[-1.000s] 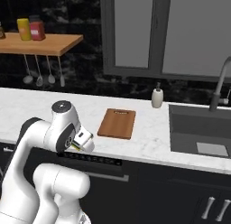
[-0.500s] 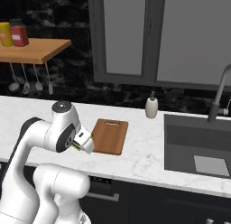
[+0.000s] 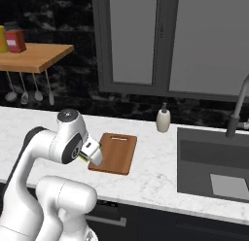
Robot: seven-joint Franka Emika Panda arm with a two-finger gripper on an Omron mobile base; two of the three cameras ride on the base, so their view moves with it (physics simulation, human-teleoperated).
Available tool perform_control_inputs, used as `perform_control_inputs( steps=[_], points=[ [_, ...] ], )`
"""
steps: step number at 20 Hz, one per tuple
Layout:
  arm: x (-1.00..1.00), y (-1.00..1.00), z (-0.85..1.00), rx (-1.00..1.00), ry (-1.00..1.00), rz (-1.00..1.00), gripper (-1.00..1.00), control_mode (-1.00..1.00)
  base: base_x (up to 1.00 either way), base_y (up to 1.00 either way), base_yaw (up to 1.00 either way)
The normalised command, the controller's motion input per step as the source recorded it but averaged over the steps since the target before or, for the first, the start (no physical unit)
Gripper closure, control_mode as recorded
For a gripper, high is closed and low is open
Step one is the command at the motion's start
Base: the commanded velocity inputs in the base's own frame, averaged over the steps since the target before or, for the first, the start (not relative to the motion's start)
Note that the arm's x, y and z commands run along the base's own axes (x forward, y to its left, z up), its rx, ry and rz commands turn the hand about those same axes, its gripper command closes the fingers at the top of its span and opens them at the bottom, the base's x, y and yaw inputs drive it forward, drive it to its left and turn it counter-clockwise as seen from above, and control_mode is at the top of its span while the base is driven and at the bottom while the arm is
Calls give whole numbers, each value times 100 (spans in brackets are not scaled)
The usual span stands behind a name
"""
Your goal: Pick up the sponge from the counter and clean the cutting board by briefly scrubbing or pressing down on the cutting board. Once finished, release the sponge.
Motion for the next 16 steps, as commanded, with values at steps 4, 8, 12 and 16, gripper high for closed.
perform_control_inputs(
  steps=[4, 8, 12, 16],
  points=[
    [53, -22, -18, 0, 0, 0, 100, -100, 0, 0, 0],
    [64, -20, -24, 0, 0, 0, 100, -100, 0, 0, 0],
    [48, -6, -14, 0, 0, 0, 100, -100, 0, 0, 0],
    [34, 0, -13, 0, 0, 0, 100, -100, 0, 0, 0]
  ],
)
